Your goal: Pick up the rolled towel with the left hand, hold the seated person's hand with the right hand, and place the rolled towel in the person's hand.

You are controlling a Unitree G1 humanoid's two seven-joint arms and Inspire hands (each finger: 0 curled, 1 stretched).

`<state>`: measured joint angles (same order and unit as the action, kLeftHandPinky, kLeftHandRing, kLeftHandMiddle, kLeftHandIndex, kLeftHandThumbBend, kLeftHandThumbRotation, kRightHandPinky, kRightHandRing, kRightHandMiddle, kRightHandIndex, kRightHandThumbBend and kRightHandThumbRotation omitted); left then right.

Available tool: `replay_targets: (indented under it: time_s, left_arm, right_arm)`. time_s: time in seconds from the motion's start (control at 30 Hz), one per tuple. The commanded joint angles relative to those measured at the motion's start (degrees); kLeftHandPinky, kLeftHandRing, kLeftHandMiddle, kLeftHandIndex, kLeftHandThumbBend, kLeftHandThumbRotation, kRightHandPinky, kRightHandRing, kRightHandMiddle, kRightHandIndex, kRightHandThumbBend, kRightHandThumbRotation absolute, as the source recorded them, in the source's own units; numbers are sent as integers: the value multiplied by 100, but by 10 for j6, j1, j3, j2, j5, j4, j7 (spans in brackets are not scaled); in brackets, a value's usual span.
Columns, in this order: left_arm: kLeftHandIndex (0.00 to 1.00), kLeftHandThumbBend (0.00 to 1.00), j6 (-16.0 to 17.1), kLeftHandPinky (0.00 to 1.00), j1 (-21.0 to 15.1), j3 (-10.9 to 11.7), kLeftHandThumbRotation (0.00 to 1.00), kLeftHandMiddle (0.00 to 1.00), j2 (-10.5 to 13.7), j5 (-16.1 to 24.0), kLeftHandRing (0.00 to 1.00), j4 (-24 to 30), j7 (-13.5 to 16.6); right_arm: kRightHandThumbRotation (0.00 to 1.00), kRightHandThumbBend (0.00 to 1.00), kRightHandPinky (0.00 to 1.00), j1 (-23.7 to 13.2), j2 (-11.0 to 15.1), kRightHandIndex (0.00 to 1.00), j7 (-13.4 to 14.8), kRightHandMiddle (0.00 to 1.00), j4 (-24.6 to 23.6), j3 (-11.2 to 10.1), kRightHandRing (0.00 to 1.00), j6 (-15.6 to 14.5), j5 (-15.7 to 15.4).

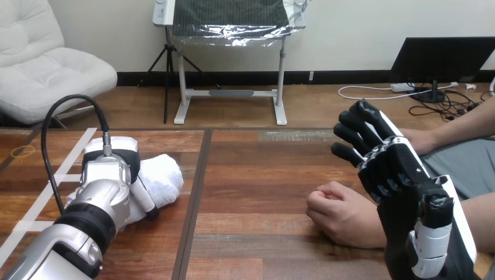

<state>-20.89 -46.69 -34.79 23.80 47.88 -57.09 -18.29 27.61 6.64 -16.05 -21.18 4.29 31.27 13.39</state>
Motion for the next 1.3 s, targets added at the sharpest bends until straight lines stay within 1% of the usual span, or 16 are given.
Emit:
replay_targets:
  time_s: [0.0,0.03,0.1,0.2,0.23,0.27,0.37,0.5,0.57,0.67,0.87,0.97,1.07,1.1,1.17,1.27]
  left_arm:
    - [65,100,-12,23,-27,4,23,61,-5,1,49,5,17]
    - [64,100,-15,21,-25,4,22,60,-6,3,47,5,29]
    - [65,97,-19,20,-22,6,16,58,-8,4,44,6,48]
    - [68,92,-25,21,-20,10,8,59,-11,-1,42,6,61]
    - [70,89,-27,19,-21,13,7,55,-13,-4,38,4,64]
    - [74,84,-29,17,-21,14,4,48,-14,-6,32,2,66]
    - [75,78,-25,14,-15,24,2,40,-13,-16,26,11,83]
    - [74,72,-10,13,-3,37,1,34,-8,-29,21,24,113]
    - [71,68,-5,14,0,41,0,34,-7,-34,22,29,122]
    - [69,66,1,15,4,45,0,34,-6,-40,23,29,137]
    - [66,65,17,18,15,56,0,37,0,-53,27,40,160]
    - [65,65,26,19,20,66,0,38,0,-63,29,41,170]
    - [65,65,32,21,25,68,0,40,4,-65,31,48,178]
    - [64,65,36,22,29,73,0,41,4,-69,32,52,184]
    - [59,66,39,23,32,80,0,42,4,-75,34,56,190]
    - [55,66,43,26,38,93,0,44,4,-86,36,64,196]
  right_arm:
    - [100,85,86,-26,-1,90,0,89,-23,-4,90,6,9]
    - [100,85,86,-27,-1,90,0,89,-23,-5,90,7,9]
    - [100,84,86,-27,-2,90,0,90,-23,-5,90,8,9]
    - [100,84,85,-27,-2,90,-1,89,-23,-5,89,8,10]
    - [100,84,85,-27,-2,90,-1,89,-23,-6,89,8,10]
    - [100,84,85,-27,-1,90,-1,89,-23,-6,89,8,11]
    - [100,84,85,-28,0,90,-3,89,-22,-6,89,9,13]
    - [100,84,85,-28,0,90,-2,89,-23,-7,89,8,12]
    - [100,85,85,-27,-1,90,-2,89,-23,-7,89,7,13]
    - [100,85,84,-27,-1,90,-1,89,-25,-7,89,6,11]
    - [100,85,84,-28,0,90,-1,89,-23,-8,89,6,11]
    - [100,85,84,-29,-1,90,-1,89,-21,-9,89,8,8]
    - [100,85,84,-29,-1,90,-1,89,-20,-9,89,8,9]
    - [100,85,84,-29,-1,90,0,89,-19,-9,89,8,8]
    - [100,84,84,-29,-1,90,0,89,-18,-10,89,7,6]
    - [100,84,84,-28,0,90,-1,89,-19,-10,89,6,9]
